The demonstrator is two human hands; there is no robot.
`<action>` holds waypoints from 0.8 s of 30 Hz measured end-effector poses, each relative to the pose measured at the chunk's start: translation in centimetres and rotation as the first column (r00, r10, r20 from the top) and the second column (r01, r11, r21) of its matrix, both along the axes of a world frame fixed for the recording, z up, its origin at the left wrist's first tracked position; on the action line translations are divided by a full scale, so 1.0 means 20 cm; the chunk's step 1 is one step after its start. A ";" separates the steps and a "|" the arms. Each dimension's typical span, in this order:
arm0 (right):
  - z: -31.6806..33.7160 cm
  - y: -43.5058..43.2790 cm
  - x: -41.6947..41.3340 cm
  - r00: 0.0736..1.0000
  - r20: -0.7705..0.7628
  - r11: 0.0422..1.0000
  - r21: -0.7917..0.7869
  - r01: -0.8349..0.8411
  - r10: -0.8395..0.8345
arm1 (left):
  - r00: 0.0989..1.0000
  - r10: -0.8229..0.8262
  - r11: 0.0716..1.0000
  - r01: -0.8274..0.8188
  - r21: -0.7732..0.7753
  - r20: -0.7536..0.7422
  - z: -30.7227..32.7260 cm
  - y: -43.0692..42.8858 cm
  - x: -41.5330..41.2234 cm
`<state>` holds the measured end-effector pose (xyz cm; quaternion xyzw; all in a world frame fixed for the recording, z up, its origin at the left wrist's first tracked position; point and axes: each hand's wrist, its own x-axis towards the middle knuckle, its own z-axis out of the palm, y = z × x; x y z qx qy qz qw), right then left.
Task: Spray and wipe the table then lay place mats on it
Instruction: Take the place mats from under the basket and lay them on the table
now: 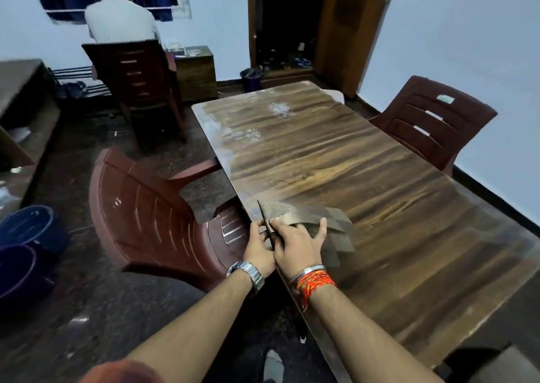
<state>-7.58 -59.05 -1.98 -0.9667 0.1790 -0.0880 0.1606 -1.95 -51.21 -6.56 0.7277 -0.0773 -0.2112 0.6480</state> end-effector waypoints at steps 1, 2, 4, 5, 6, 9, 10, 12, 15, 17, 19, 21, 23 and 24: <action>0.00 -0.03 0.07 1.000 -0.009 1.000 0.004 0.001 -0.001 | 1.000 -0.002 1.000 0.002 0.019 0.005 0.00 -0.03 0.07; 0.00 -0.06 0.14 1.000 -0.016 1.000 0.015 0.008 -0.007 | 1.000 -0.015 0.999 0.015 0.039 0.011 0.01 -0.05 0.14; 0.01 -0.11 0.26 0.999 -0.038 0.999 0.035 0.014 -0.012 | 0.998 -0.065 0.993 0.065 0.095 -0.008 0.03 -0.08 0.26; 0.02 -0.14 0.31 1.000 -0.027 1.000 0.026 0.012 -0.012 | 0.997 -0.079 0.989 0.081 0.121 -0.018 0.03 -0.09 0.32; 0.03 -0.17 0.37 1.000 -0.012 1.000 0.009 0.011 -0.011 | 0.996 -0.089 0.986 0.092 0.138 -0.031 0.03 -0.10 0.39; 0.07 -0.28 0.55 0.997 0.002 0.997 0.010 0.073 -0.073 | 0.998 -0.031 0.978 0.041 0.203 -0.056 0.01 -0.13 0.57; 0.09 -0.31 0.59 0.994 0.018 0.994 0.032 0.108 -0.109 | 0.999 0.012 0.975 -0.002 0.223 -0.045 0.02 -0.14 0.61; 0.11 -0.40 0.70 0.980 0.020 0.978 0.079 0.194 -0.196 | 0.993 0.110 0.969 -0.098 0.229 -0.041 0.01 -0.16 0.74; 0.12 -0.50 0.84 0.947 0.025 0.940 0.139 0.313 -0.319 | 0.964 0.266 0.944 -0.257 0.207 -0.020 -0.01 -0.19 0.98; 0.12 -0.55 0.91 0.901 0.007 0.874 0.245 0.419 -0.434 | 0.965 0.259 0.928 -0.261 0.266 0.045 -0.05 -0.22 1.12; 0.09 -0.60 0.97 0.825 -0.012 0.770 0.354 0.531 -0.564 | 0.968 0.226 0.914 -0.249 0.319 0.106 -0.07 -0.26 1.24; 0.03 -0.64 1.02 0.740 -0.038 0.645 0.461 0.609 -0.671 | 0.965 0.205 0.909 -0.250 0.334 0.163 -0.07 -0.30 1.36; -0.05 -0.68 1.07 0.649 -0.091 0.514 0.532 0.673 -0.755 | 0.964 0.155 0.911 -0.225 0.345 0.218 -0.09 -0.34 1.49; -0.10 -0.68 1.09 0.602 -0.120 0.449 0.555 0.700 -0.790 | 0.962 0.123 0.912 -0.206 0.354 0.243 -0.11 -0.36 1.56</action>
